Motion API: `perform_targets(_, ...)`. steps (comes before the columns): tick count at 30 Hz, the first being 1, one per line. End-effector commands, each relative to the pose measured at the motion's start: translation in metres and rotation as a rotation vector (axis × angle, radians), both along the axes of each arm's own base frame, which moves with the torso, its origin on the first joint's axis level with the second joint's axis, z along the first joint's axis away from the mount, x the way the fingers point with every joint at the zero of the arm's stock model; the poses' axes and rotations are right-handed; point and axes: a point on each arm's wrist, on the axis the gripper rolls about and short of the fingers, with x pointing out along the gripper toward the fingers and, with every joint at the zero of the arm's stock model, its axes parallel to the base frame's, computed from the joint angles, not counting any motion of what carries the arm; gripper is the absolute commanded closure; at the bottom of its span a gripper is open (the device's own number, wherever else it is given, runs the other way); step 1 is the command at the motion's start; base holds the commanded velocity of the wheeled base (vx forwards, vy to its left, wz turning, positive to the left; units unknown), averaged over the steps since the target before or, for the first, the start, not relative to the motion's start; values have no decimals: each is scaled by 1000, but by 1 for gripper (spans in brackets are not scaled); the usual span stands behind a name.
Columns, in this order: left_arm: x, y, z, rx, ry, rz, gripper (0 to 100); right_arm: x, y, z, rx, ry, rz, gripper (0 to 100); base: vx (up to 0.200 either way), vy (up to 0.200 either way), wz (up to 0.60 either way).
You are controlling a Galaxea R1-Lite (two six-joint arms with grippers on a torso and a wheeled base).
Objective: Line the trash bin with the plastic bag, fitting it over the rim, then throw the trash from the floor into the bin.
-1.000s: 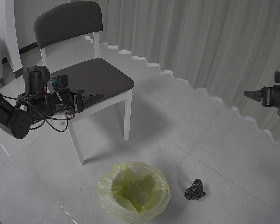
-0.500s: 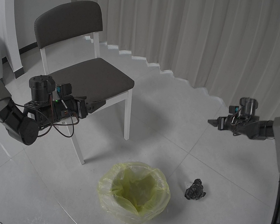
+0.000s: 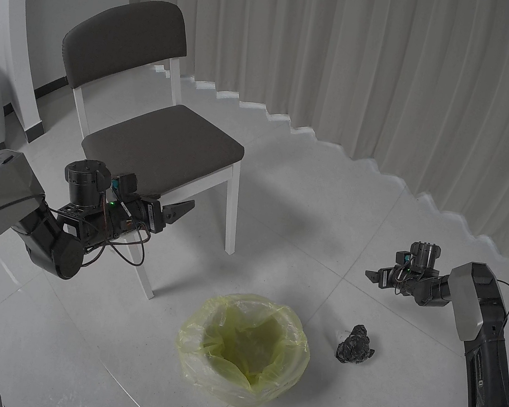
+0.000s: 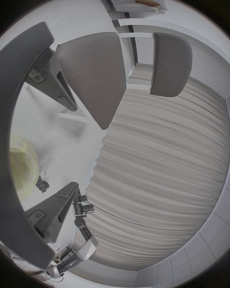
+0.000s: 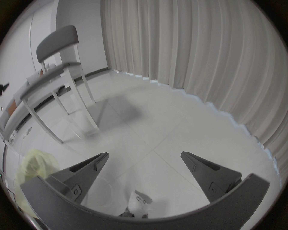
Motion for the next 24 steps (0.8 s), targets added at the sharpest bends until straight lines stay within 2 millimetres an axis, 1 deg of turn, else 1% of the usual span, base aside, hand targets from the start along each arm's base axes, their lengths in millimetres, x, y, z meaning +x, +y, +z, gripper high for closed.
perform_targets(1,2,-2,-10,4,25,0,0,-10,1,4,-6,29,17,0,0,0,0)
perform_targets(3,2,-4,-15,8,35,-5,0,-14,4,1,-11,48,25,0,0,0,0)
perform_targets(5,2,-4,-15,8,35,-5,0,-14,4,1,-11,48,25,0,0,0,0)
perform_targets(6,3,-5,-18,12,42,2,0,-21,8,-10,-13,90,35,0,0,0,0)
perform_targets(7,3,-7,-19,13,42,1,0,-24,9,-17,-22,110,42,0,0,0,0)
perform_targets(10,3,-9,-19,14,41,-4,0,-25,11,-24,-39,122,55,0,0,0,0)
perform_targets(15,3,-10,-21,15,47,-6,0,-26,12,-25,-35,143,53,0,0,0,0)
perform_targets(17,4,-12,-25,18,54,-12,0,-24,12,-25,-38,207,49,0,0,0,0)
perform_targets(19,6,-13,-28,19,57,-11,0,-20,15,-32,-41,254,44,0,0,0,0)
perform_targets(20,7,-13,-31,20,63,-12,0,-18,16,-40,-50,277,34,0,0,0,0)
perform_targets(21,7,-13,-31,21,65,-9,0,-23,17,-53,-56,325,25,0,0,0,0)
perform_targets(22,7,-13,-33,22,67,-6,0,-26,18,-62,-59,352,26,0,0,0,0)
perform_targets(24,7,-13,-34,24,72,-3,0,-29,23,-70,-58,374,37,0,0,0,0)
